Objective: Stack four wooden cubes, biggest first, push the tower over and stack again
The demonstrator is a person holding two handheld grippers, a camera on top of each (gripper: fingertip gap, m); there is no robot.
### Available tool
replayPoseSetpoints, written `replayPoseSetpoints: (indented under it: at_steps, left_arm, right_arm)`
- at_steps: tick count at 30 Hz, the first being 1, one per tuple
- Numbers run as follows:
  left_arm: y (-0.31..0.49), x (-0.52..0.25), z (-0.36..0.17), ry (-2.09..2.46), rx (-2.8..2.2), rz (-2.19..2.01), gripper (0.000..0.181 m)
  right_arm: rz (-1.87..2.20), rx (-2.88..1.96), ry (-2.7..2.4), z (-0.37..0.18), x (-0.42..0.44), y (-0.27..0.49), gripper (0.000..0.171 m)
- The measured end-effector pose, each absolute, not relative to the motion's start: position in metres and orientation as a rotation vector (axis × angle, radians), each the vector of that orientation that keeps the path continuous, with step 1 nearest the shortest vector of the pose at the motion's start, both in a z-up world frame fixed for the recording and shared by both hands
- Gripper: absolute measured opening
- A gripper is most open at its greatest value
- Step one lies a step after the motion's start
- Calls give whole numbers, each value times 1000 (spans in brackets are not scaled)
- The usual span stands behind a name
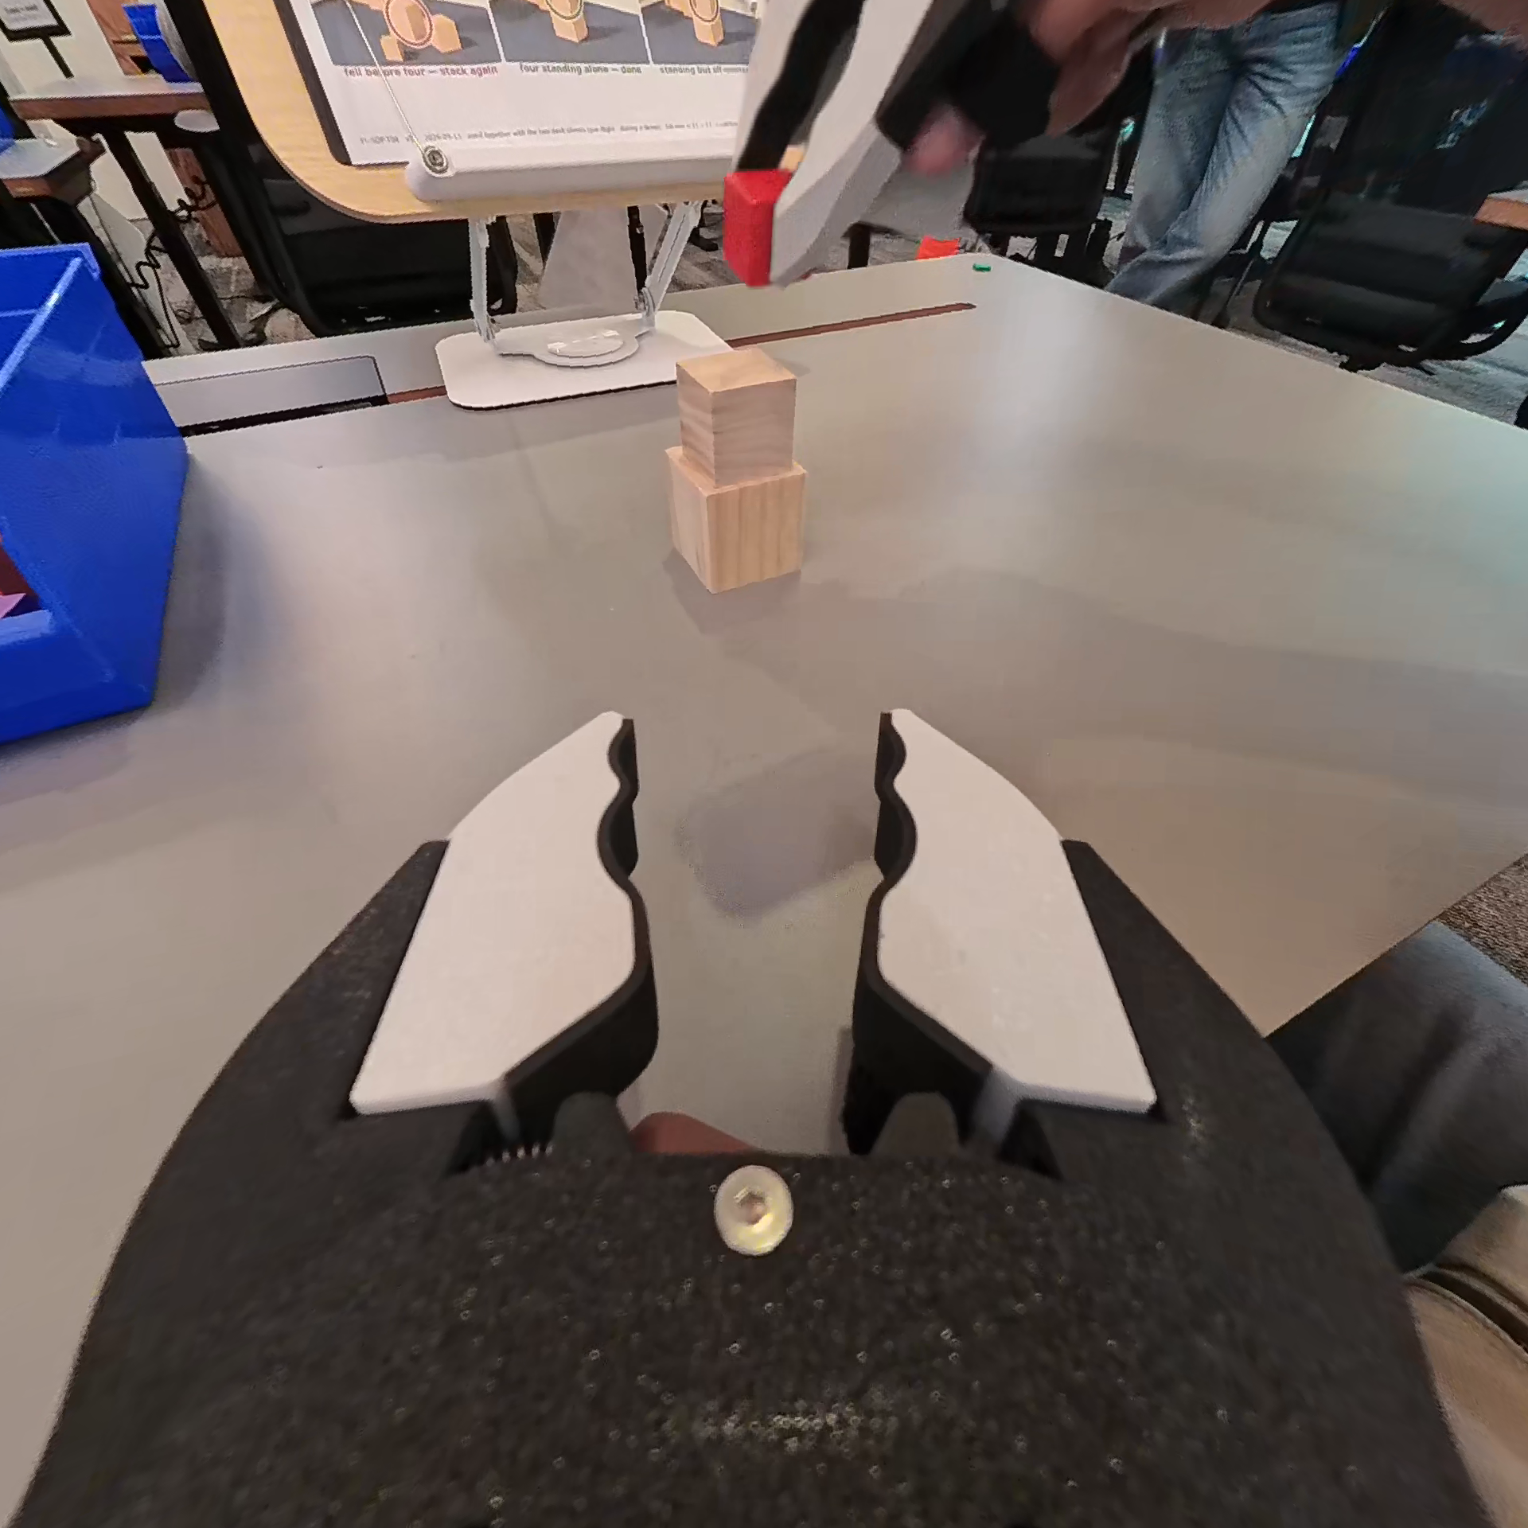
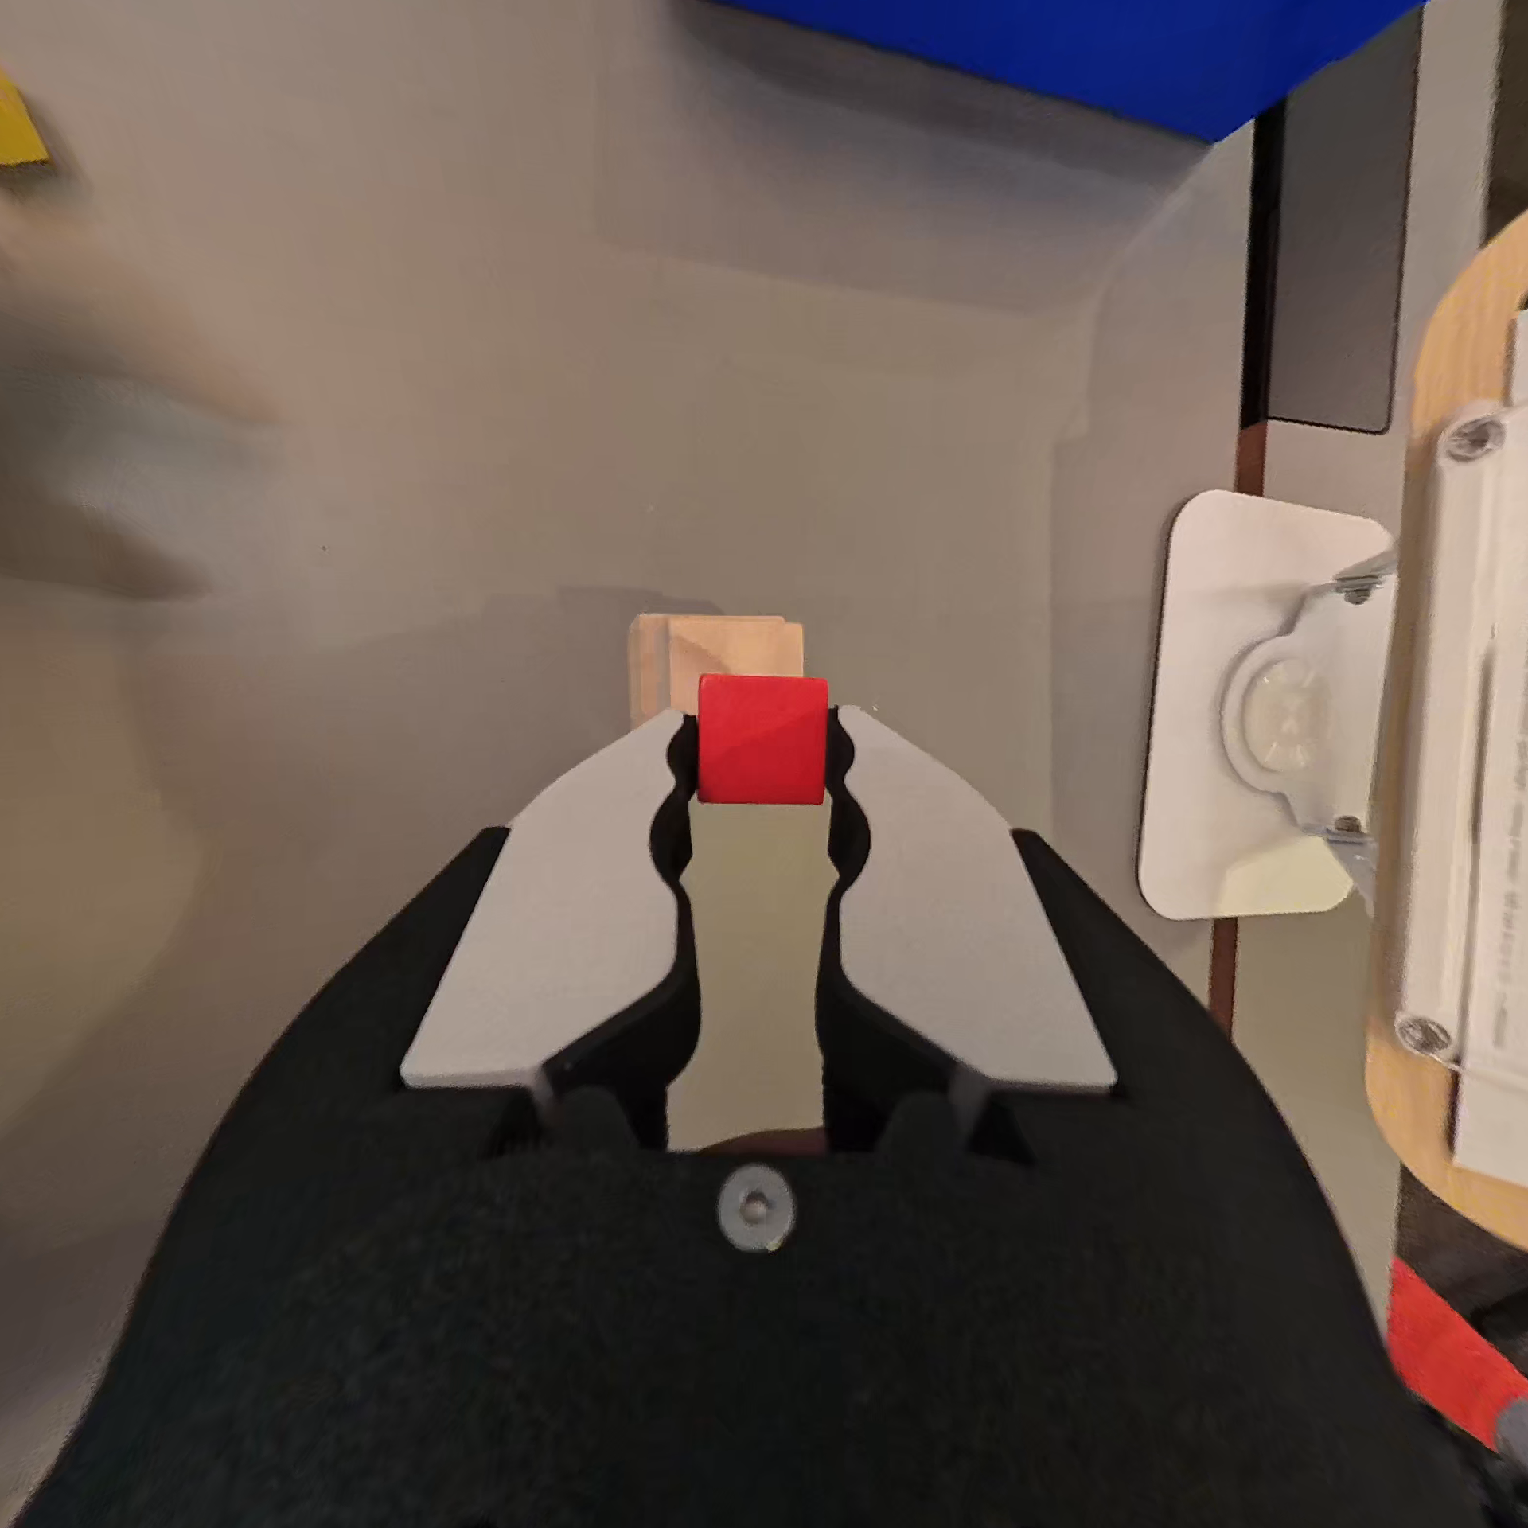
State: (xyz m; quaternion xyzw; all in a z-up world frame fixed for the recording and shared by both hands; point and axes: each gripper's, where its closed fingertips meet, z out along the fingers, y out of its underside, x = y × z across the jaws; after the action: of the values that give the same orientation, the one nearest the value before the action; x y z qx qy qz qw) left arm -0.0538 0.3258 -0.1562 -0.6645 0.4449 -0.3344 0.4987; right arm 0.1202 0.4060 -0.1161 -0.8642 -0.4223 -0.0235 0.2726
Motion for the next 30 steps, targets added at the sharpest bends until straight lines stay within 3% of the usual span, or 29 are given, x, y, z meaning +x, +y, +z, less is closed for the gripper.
replayPoseSetpoints:
  at_steps: [22,26,30]
  left_arm:
    - [331,-56,-157,1066,-1618,-810,55]
    - [334,-58,-155,1062,-1614,-791,55]
    - [347,-77,-144,1070,-1606,-723,56]
  right_arm:
    - [61,-2378,-1119,-148,117,418,30]
    - [31,-2334,-1101,-134,120,413,45]
    - [-66,-2225,-995,-103,124,389,45]
